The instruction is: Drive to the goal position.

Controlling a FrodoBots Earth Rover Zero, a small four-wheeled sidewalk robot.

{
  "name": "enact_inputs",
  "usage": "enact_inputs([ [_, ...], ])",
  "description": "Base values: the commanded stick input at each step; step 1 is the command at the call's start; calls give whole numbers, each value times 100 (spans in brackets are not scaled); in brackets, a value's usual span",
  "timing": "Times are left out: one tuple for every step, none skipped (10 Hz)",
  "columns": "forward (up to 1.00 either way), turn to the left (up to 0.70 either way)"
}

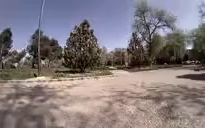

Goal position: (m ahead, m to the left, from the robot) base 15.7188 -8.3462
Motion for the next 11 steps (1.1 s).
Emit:
enact_inputs([
  [0, -70],
  [0, -70],
  [0, -70],
  [0, -70],
  [0, -70],
  [0, -70],
  [0, -70],
  [0, -70],
  [0, -70],
  [0, -70],
  [0, -70],
])
